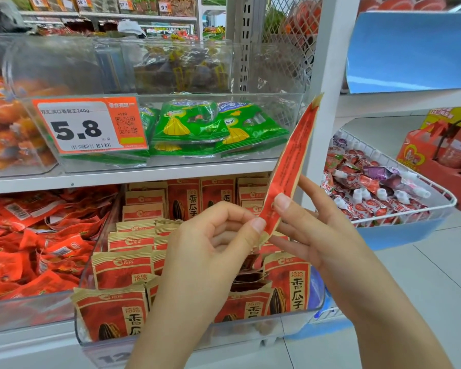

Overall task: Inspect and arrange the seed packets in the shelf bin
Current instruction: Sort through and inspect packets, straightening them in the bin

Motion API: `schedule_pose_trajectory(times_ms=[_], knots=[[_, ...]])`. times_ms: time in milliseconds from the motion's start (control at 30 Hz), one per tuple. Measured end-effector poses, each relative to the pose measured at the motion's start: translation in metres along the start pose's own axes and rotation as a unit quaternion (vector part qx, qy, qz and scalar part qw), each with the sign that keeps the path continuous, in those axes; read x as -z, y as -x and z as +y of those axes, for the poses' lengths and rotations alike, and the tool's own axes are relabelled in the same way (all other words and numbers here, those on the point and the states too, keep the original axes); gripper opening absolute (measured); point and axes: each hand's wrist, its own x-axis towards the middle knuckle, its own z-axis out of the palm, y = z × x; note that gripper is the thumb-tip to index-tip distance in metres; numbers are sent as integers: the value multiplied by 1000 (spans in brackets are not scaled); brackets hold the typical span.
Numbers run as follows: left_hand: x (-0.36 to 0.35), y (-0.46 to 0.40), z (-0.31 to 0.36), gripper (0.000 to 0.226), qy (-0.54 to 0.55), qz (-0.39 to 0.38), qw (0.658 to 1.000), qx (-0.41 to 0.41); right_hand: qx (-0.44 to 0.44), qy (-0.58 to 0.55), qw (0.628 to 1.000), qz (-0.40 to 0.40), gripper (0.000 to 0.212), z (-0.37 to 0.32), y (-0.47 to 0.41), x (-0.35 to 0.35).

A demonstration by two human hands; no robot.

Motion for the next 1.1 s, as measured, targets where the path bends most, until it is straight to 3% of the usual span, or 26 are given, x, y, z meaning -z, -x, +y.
schedule_pose_trajectory(times_ms=[167, 267, 333, 433, 600, 733, 867, 967, 1100], knots=[[3, -1, -1, 11, -11, -50, 998, 26, -5, 21, 1000, 15, 102, 2, 0, 1], [8, -3, -1, 33, 12, -80, 996, 41, -8, 41, 999, 4, 102, 1, 0, 0], [10, -3, -1, 39, 25, -70, 997, 35, -12, 48, 999, -9, 98, 2, 0, 0], [12, -4, -2, 29, 69, -25, 997, 13, -12, 73, 996, -43, 85, 3, 0, -1], [16, -6, -4, 42, 139, 29, 990, 17, -26, 130, 981, -142, 78, 1, 4, 2], [18, -7, -12, 57, 175, 9, 983, 53, -44, 136, 970, -195, 73, 0, 8, 6], [10, -7, -12, 63, 171, -49, 982, 64, 1, 76, 992, -97, 66, -2, 5, 4], [0, -5, -11, 54, 162, -104, 978, 86, 45, 26, 999, -17, 55, -2, 2, 3], [-9, -2, -12, 47, 137, -142, 976, 98, 34, 17, 999, 15, 50, -1, 1, 2]])
